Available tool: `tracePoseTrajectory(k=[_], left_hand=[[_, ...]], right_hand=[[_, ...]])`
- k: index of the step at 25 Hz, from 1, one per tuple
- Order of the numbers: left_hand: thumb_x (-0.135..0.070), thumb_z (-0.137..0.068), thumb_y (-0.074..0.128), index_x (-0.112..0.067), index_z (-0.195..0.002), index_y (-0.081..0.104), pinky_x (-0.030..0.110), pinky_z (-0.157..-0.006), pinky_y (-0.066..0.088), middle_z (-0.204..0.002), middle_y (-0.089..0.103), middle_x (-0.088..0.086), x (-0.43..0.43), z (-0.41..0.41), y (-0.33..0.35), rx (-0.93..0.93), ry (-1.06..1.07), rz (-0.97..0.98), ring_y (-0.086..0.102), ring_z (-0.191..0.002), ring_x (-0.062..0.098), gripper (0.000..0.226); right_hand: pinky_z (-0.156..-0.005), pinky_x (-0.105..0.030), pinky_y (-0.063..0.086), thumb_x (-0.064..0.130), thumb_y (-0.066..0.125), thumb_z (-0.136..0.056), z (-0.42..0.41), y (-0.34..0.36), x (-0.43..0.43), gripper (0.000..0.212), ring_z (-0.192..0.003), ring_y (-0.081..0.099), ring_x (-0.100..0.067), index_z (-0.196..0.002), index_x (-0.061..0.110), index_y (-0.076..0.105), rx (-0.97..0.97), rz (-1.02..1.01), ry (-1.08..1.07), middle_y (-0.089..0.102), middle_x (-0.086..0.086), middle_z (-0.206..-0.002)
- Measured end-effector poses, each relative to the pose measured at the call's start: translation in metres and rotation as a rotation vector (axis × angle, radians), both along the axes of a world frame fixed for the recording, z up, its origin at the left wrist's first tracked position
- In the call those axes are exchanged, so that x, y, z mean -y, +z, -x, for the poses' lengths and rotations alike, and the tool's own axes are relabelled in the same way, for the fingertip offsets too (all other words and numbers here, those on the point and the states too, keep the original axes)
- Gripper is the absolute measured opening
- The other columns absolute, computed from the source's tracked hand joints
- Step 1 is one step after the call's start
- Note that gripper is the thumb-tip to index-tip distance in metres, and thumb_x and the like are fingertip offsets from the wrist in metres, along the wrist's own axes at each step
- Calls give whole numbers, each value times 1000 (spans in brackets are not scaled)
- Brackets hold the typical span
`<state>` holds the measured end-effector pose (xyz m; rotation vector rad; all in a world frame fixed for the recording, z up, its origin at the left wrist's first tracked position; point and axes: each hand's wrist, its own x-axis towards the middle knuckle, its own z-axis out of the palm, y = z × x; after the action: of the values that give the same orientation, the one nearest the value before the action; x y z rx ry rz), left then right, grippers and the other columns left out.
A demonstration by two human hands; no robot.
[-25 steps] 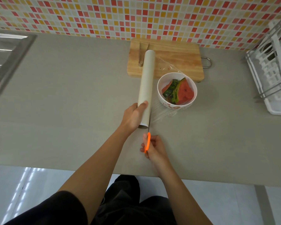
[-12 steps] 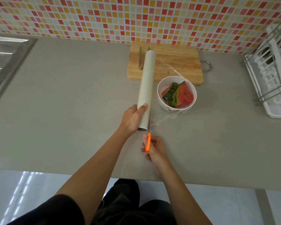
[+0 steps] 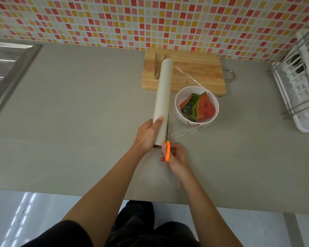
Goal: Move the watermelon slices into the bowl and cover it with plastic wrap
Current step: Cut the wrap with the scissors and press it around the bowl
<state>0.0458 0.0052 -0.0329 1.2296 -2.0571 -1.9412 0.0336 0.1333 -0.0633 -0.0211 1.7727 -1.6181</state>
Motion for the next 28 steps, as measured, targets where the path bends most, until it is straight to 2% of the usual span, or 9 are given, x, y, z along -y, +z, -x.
tracePoseTrajectory(k=[3, 7, 9, 11, 13, 17, 20, 23, 28], left_hand=[[-63, -87, 37, -10, -97, 65, 49, -90, 49, -100, 66, 11, -1, -2, -6, -8, 5, 21, 62, -97, 31, 60], [-57, -90, 37, -17, -94, 66, 47, -92, 48, -102, 67, 8, -1, -1, -9, -17, 6, 2, 63, -97, 27, 50], [-55, -91, 38, -20, -90, 65, 47, -91, 49, -101, 67, 7, 0, -1, -10, -21, 12, -4, 64, -96, 26, 45], [-53, -93, 38, -22, -88, 65, 46, -90, 50, -100, 67, 6, 1, 0, -11, -18, 15, -9, 64, -96, 26, 42], [-53, -94, 38, -19, -91, 66, 45, -90, 50, -101, 67, 8, 1, -1, -13, -18, 15, -7, 64, -97, 28, 43], [-50, -95, 40, -12, -97, 66, 47, -90, 50, -102, 67, 12, 1, -1, -15, -25, 26, -11, 64, -96, 30, 47], [-48, -96, 39, -11, -93, 67, 44, -86, 50, -98, 68, 11, 1, -3, -15, -28, 14, 2, 63, -93, 29, 46], [-49, -97, 38, -12, -91, 67, 40, -83, 48, -96, 67, 8, 1, -8, -17, -32, 0, 18, 61, -89, 27, 47], [-52, -95, 36, -9, -97, 66, 41, -86, 47, -100, 67, 11, 1, -15, -18, -49, -32, 24, 61, -95, 28, 52]], right_hand=[[-46, -6, 39, 47, 64, -80, 4, 5, 3, 33, -58, 60, 5, -91, 18, 53, -24, -6, 25, 61, 3, -82], [-61, -12, 43, 38, 60, -86, 17, 6, 8, 24, -63, 55, -2, -86, 15, 52, -89, 3, 36, 59, 6, -71], [-59, -11, 41, 35, 59, -87, 25, 7, 11, 25, -57, 52, 2, -85, 11, 50, -97, 18, 53, 56, 6, -67], [-54, -6, 40, 38, 57, -89, 33, 10, 17, 30, -55, 54, 7, -89, 8, 51, -86, 16, 67, 57, 4, -71], [-52, -6, 41, 40, 56, -89, 40, 11, 22, 33, -55, 56, 8, -90, 7, 51, -80, 10, 69, 57, 2, -75], [-48, -7, 40, 39, 56, -89, 47, 12, 27, 33, -50, 53, 8, -83, 8, 48, -91, 20, 70, 53, 1, -69], [-50, -7, 39, 44, 54, -90, 54, 18, 32, 36, -50, 51, 5, -75, 11, 49, -117, -4, 93, 52, 2, -66], [-51, -11, 37, 39, 51, -92, 61, 23, 36, 40, -50, 47, -1, -59, 16, 49, -180, 34, 119, 49, 5, -54], [-51, -8, 38, 43, 54, -90, 64, 22, 43, 36, -60, 48, -6, -66, 16, 50, -157, -11, 77, 52, 3, -65]])
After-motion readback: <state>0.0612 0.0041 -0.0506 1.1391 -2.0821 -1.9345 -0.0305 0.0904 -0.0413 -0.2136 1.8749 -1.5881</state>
